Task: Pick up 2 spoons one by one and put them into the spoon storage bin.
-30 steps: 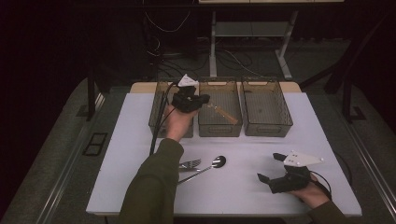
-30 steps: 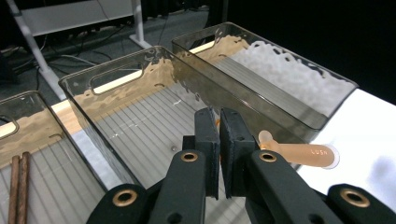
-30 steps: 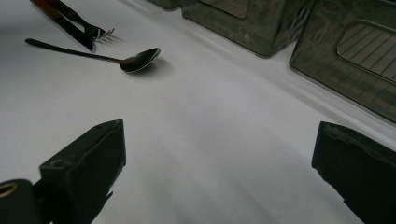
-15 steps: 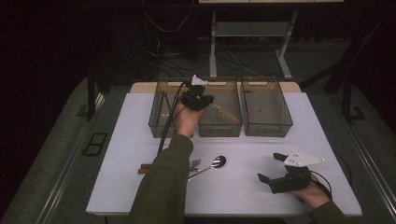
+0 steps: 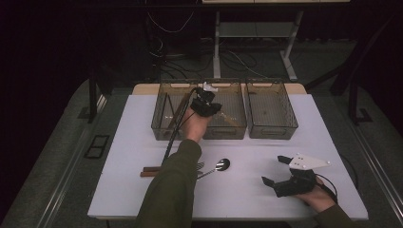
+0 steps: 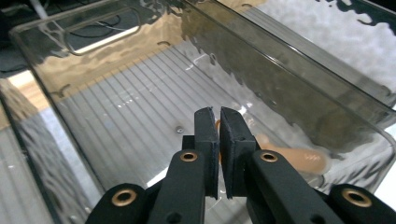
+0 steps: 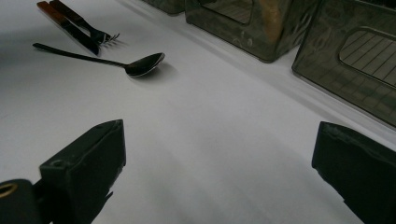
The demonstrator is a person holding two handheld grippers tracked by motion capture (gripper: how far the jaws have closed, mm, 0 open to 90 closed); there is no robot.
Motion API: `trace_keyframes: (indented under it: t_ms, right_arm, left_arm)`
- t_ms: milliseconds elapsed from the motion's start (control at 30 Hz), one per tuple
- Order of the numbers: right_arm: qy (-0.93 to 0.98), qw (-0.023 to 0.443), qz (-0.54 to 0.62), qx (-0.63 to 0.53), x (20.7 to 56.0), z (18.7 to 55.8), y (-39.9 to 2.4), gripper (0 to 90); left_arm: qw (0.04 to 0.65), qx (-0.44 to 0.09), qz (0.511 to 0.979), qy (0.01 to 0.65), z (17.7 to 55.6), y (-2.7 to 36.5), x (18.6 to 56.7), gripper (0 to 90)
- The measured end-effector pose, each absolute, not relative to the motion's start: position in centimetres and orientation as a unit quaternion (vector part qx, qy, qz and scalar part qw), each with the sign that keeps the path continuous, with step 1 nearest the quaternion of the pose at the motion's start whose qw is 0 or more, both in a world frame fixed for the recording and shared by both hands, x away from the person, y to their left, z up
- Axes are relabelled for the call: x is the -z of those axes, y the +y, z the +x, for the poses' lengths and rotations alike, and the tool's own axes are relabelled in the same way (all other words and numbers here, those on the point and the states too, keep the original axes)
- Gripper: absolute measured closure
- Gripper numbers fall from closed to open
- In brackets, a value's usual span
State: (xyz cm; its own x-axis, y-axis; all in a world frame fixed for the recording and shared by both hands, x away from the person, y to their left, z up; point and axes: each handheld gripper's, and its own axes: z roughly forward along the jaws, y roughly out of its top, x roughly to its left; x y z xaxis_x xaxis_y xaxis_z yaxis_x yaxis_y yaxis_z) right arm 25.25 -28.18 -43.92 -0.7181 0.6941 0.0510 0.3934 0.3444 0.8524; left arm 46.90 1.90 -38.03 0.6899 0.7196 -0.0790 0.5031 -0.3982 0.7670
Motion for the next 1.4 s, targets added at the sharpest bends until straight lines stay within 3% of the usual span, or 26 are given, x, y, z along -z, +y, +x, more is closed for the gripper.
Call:
trace_keyframes:
  t_ms: [133,533,1000,1400]
  right_arm:
    - [0.804,0.162,0.339,-0.461,43.9,25.2,-28.2,3.1]
    - [0.806,0.163,0.336,-0.46,44.0,25.3,-28.1,3.1]
    - [0.808,0.161,0.34,-0.453,44.1,25.5,-28.2,3.1]
    - [0.809,0.14,0.356,-0.445,44.2,25.8,-28.1,3.1]
  left_arm:
    - [0.406,-0.138,0.823,0.373,46.9,1.9,38.0,70.8]
    - [0.442,-0.128,0.818,0.345,45.7,2.3,36.7,44.5]
    - [0.47,-0.119,0.818,0.31,41.4,5.0,35.3,26.1]
    - [0.475,-0.114,0.823,0.289,35.9,8.7,37.6,15.9]
